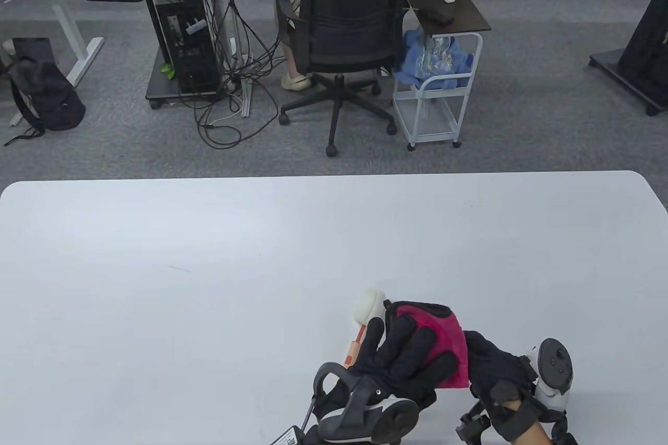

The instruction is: Brush the water cup with the cup brush

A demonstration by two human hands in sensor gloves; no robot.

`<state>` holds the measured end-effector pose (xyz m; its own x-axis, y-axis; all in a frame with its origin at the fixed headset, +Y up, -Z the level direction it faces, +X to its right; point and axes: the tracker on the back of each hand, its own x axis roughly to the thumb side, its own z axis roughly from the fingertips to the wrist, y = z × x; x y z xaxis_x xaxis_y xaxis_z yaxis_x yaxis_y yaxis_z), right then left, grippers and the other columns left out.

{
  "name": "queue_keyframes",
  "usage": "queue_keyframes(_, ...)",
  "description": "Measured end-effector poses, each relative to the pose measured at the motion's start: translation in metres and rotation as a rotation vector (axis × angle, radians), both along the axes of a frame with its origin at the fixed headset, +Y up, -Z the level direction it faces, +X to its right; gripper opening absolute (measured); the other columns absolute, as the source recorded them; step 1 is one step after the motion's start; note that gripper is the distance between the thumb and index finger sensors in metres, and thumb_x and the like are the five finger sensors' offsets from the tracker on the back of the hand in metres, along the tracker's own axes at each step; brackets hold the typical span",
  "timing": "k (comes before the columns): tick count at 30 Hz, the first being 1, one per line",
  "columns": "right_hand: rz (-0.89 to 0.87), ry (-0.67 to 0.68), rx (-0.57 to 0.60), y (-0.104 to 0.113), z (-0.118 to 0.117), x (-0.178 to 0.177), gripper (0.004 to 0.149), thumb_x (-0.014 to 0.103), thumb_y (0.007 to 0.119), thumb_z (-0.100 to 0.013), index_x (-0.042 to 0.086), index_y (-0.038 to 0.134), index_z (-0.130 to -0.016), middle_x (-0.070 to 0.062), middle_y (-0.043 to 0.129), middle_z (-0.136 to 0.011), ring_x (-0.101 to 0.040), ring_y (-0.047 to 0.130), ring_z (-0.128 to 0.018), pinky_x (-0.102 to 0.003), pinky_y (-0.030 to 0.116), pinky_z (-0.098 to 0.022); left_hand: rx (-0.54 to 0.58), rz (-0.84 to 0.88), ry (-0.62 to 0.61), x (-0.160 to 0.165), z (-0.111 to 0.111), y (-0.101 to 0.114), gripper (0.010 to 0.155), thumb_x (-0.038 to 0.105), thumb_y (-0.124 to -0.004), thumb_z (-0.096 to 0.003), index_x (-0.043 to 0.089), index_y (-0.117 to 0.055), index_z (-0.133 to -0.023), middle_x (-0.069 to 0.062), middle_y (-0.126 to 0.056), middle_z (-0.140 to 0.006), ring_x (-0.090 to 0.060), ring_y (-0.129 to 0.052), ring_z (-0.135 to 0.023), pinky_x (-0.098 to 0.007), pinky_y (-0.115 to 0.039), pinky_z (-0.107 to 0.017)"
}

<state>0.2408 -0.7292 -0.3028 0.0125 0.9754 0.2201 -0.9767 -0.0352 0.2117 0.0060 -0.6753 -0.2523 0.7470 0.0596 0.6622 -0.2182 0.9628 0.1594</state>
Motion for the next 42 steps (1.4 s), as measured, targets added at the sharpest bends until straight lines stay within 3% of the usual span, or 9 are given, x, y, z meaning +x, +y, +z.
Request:
queue_keyframes(12,-0.082,0.076,0.05,0.006,0.002,0.0,0.037,0.045,0.078,-0.047,0.018,0.081,-0.072,-0.017,0.083,-0.089,-0.037,0.091,-0.072,-0.053,0.071,-0.058,-0.364,0.492,-0.173,-0.026,-0.019,-0.008,0.071,0.064,-0.056,-0.0483,0.06,-0.007,-0.099,0.013,0.01,-0.109,-0.021,0.003,-0.114,-0.062,-0.014,-0.081)
queue_keyframes(22,-0.118,0.183,0.075,0.005,0.001,-0.006,0.035,0.045,0.079,-0.048,0.02,0.081,-0.072,-0.014,0.081,-0.091,-0.035,0.09,-0.074,-0.052,0.07,-0.06,-0.596,0.735,-0.284,-0.034,-0.028,-0.017,0.073,0.067,-0.055,-0.0466,0.059,-0.006,-0.1,0.012,0.002,-0.113,-0.02,-0.004,-0.117,-0.059,-0.021,-0.085)
queue_keyframes(25,-0.105,0.206,0.074,0.005,0.001,-0.009,0.035,0.045,0.079,-0.047,0.021,0.081,-0.072,-0.014,0.082,-0.091,-0.035,0.09,-0.074,-0.052,0.07,-0.06,-0.758,0.873,-0.338,-0.037,-0.034,-0.026,0.073,0.069,-0.055,-0.0457,0.058,-0.009,-0.102,0.01,-0.004,-0.116,-0.022,-0.017,-0.12,-0.058,-0.029,-0.087)
queue_keyframes(30,-0.072,0.34,0.078,0.006,0.004,-0.023,0.034,0.046,0.08,-0.047,0.023,0.083,-0.072,-0.012,0.083,-0.09,-0.033,0.091,-0.072,-0.05,0.071,-0.059,-1.158,1.119,-0.462,-0.034,-0.046,-0.056,0.075,0.072,-0.056,-0.0438,0.051,-0.021,-0.107,0.005,-0.032,-0.118,-0.029,-0.045,-0.117,-0.059,-0.041,-0.086)
queue_keyframes(33,-0.048,0.354,0.076,0.007,0.006,-0.026,0.034,0.045,0.082,-0.046,0.022,0.084,-0.072,-0.013,0.084,-0.086,-0.033,0.092,-0.068,-0.05,0.072,-0.057,-1.387,1.256,-0.551,-0.03,-0.048,-0.071,0.074,0.072,-0.058,-0.0437,0.047,-0.033,-0.109,0.003,-0.04,-0.117,-0.032,-0.041,-0.116,-0.06,-0.039,-0.085)
queue_keyframes(38,-0.076,0.317,0.077,0.006,0.004,-0.023,0.035,0.044,0.083,-0.046,0.021,0.085,-0.072,-0.014,0.085,-0.086,-0.033,0.092,-0.067,-0.05,0.072,-0.056,-1.336,1.232,-0.529,-0.031,-0.051,-0.068,0.068,0.068,-0.056,-0.0461,0.049,-0.035,-0.108,0.004,-0.04,-0.117,-0.031,-0.041,-0.116,-0.06,-0.039,-0.085)
queue_keyframes(42,-0.092,0.286,0.099,0.009,0.004,-0.021,0.035,0.044,0.083,-0.046,0.021,0.085,-0.072,-0.013,0.084,-0.087,-0.034,0.092,-0.069,-0.05,0.071,-0.057,-1.234,1.201,-0.51,-0.035,-0.05,-0.059,0.064,0.064,-0.054,-0.0482,0.052,-0.033,-0.108,0.006,-0.037,-0.118,-0.031,-0.042,-0.117,-0.059,-0.04,-0.085)
